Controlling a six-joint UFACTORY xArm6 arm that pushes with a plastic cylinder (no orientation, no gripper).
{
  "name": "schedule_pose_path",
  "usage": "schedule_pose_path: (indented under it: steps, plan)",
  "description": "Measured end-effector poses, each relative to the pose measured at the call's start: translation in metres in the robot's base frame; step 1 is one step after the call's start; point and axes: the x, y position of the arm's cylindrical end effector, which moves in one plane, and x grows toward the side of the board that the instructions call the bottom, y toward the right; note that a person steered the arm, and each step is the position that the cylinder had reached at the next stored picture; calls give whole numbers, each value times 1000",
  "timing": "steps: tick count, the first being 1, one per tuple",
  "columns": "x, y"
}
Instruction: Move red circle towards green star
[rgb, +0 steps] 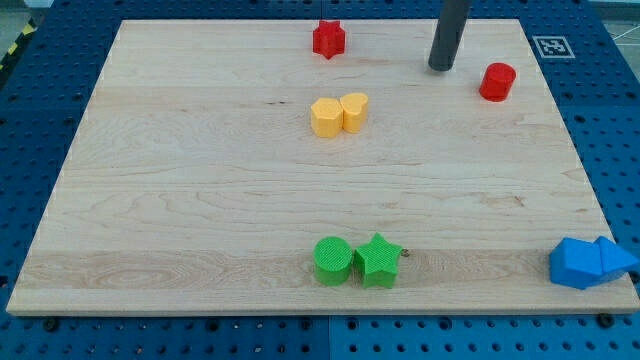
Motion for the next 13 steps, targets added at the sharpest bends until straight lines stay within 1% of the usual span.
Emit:
schedule_pose_path:
  steps: [2, 4, 5, 6, 7, 9, 10, 11, 12, 13]
  plan:
    - [12, 53]
    - [83, 43]
    - [73, 52]
    - [60, 81]
    - [79, 93]
    - [116, 33]
    - [136, 18]
    - [126, 31]
    - [132, 46]
    - [154, 40]
